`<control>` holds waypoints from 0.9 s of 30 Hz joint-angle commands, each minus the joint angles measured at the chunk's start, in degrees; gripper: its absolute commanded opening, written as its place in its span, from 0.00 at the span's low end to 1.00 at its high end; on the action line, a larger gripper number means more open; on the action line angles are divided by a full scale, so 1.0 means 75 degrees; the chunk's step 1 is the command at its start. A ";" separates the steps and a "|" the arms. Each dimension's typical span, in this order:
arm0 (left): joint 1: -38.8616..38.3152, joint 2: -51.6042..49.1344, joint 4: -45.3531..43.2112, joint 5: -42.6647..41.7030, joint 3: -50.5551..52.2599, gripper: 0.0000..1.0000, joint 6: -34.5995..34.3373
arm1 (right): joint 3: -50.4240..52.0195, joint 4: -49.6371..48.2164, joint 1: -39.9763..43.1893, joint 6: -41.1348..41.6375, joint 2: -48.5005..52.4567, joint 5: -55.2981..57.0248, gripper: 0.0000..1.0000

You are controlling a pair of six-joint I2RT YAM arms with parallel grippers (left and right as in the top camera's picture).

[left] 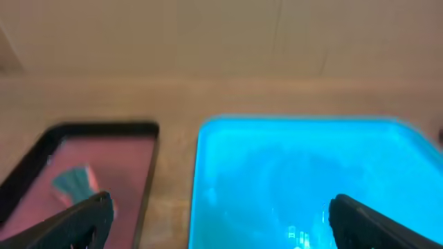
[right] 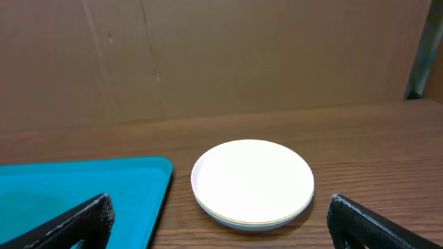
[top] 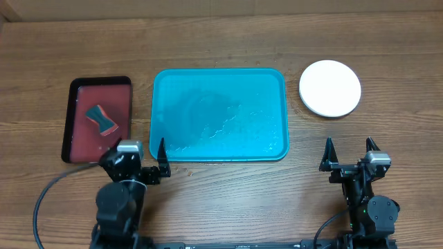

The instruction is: Clean dirty plates on tray and stack at the side

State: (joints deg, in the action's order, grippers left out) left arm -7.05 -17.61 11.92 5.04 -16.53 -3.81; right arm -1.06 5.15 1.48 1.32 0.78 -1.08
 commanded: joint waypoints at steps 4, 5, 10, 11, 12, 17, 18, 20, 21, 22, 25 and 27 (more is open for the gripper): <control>0.0376 0.0982 -0.1323 -0.0294 0.1241 1.00 0.0169 | 0.0079 -0.0047 0.0026 0.0029 -0.0082 0.0050 1.00; 0.0460 0.1113 -0.1492 -0.0423 0.1408 1.00 0.0169 | 0.0079 -0.0047 0.0026 0.0029 -0.0082 0.0050 1.00; 0.0807 0.1594 -0.1769 -0.1078 0.1897 1.00 0.0169 | 0.0079 -0.0047 0.0026 0.0029 -0.0082 0.0050 1.00; 0.0851 0.1682 -0.1795 -0.1139 0.1967 1.00 0.0166 | 0.0079 -0.0047 0.0026 0.0029 -0.0082 0.0050 1.00; 0.0886 0.1769 -0.1804 -0.1192 0.2037 1.00 0.0169 | 0.0079 -0.0047 0.0026 0.0029 -0.0082 0.0050 1.00; 0.0909 0.2200 -0.1603 -0.1189 0.2171 1.00 0.0175 | 0.0079 -0.0047 0.0026 0.0029 -0.0082 0.0050 1.00; 0.0909 0.2282 -0.1568 -0.1186 0.2171 1.00 0.0175 | 0.0079 -0.0047 0.0026 0.0029 -0.0082 0.0050 1.00; 0.0909 0.2323 -0.1588 -0.1180 0.2171 1.00 0.0210 | 0.0079 -0.0047 0.0026 0.0029 -0.0082 0.0050 1.00; 0.0909 0.2326 -0.1577 -0.1154 0.2171 1.00 0.0230 | 0.0079 -0.0047 0.0026 0.0029 -0.0082 0.0050 1.00; 0.0909 0.2326 -0.1533 -0.1110 0.2171 1.00 0.0233 | 0.0079 -0.0047 0.0026 0.0029 -0.0082 0.0050 1.00; 0.0906 0.2326 -0.1148 -0.0807 0.2171 1.00 0.0230 | 0.0079 -0.0047 0.0026 0.0029 -0.0082 0.0050 1.00; 0.0906 0.2323 -0.0994 -0.0673 0.2171 1.00 0.0230 | 0.0079 -0.0047 0.0026 0.0029 -0.0082 0.0050 1.00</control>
State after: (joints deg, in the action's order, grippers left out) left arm -0.62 -0.89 3.88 -2.15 -0.67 -3.75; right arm -1.06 5.15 1.48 1.30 0.78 -1.08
